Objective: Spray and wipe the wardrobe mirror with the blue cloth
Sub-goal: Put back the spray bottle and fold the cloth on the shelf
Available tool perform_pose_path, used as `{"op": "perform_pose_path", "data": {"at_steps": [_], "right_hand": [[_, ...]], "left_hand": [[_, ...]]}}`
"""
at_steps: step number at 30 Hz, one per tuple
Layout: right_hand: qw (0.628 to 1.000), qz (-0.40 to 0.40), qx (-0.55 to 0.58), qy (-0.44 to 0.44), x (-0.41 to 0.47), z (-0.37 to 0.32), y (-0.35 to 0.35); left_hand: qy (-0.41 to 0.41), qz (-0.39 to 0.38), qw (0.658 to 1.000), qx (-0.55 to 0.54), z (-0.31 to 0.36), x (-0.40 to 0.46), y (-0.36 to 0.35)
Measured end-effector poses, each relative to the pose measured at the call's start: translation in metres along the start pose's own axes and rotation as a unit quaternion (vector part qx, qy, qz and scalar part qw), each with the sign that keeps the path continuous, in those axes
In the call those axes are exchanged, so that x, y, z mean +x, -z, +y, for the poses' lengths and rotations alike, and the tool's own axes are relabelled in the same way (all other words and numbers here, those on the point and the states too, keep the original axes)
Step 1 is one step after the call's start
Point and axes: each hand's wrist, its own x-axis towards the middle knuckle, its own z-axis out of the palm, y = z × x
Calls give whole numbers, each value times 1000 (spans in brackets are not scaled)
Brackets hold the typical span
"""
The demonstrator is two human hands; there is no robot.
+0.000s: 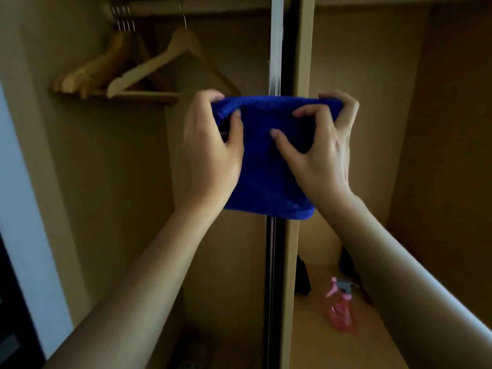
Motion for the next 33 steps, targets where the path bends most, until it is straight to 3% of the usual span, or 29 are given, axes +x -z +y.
{"op": "perform_pose_path", "data": {"at_steps": [9, 15, 20, 23, 26, 29, 33], "right_hand": [[998, 48, 20, 39, 97, -8, -5], [998, 51, 11, 41, 143, -17, -7], [984, 60, -161, 50, 139, -21, -6], [975, 60, -200, 69, 132, -26, -9], [979, 83, -163, 92, 126, -29, -17], [994, 57, -72, 54, 116, -29, -30], [997, 5, 44, 70, 93, -21, -44]], "left_hand": [[-91, 55, 994, -14, 9, 74, -23], [-130, 38, 989, 64, 11, 107, -37], [-111, -42, 988, 94, 4, 101, -52], [-128, -30, 989, 69, 4, 97, -58], [-157, -3, 983, 95, 4, 94, -62], [-189, -2, 975, 113, 5, 89, -65], [-219, -74, 972, 41, -3, 78, -66]]}}
